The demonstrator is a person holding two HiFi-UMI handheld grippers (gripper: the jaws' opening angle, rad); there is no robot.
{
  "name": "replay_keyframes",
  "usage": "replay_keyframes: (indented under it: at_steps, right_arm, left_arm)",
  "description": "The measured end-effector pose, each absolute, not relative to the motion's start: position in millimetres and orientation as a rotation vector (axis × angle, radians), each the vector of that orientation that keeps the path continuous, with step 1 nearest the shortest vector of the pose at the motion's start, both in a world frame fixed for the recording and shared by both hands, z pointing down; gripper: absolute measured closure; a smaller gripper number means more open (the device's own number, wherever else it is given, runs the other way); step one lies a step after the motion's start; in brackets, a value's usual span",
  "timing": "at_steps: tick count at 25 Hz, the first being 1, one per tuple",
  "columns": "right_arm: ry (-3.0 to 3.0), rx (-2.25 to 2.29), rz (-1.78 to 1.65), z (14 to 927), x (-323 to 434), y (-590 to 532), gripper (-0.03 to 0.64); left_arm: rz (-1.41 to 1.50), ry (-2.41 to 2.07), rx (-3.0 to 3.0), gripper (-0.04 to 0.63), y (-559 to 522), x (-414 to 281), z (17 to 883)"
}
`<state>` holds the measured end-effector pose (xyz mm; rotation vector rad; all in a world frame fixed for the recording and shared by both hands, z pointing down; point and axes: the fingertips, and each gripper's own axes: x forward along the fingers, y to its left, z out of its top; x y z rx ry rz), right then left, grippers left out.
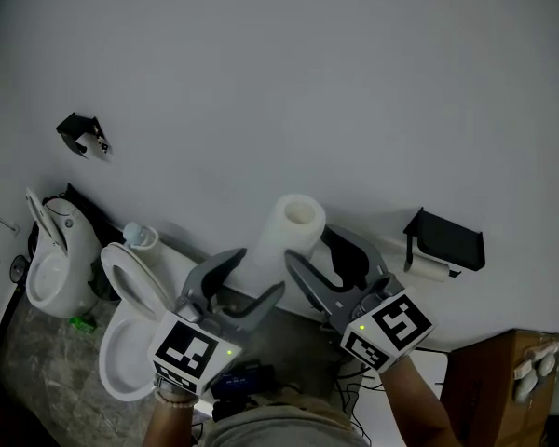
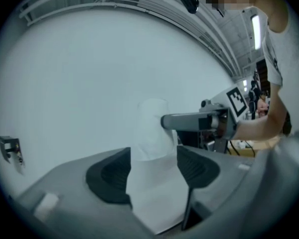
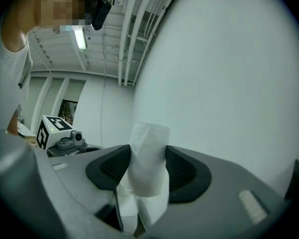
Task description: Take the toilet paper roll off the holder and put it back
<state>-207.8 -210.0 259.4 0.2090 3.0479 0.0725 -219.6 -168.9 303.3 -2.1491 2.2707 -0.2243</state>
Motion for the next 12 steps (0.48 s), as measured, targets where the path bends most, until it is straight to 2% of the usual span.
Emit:
replay_keyframes:
  at_steps: [12]
  right_arm:
    - [3.049,0.505,0.025,290,-225,-139,0.383]
  left_arm:
    - [-0.316,2.358,-2.065,0.304,-131,-231,332]
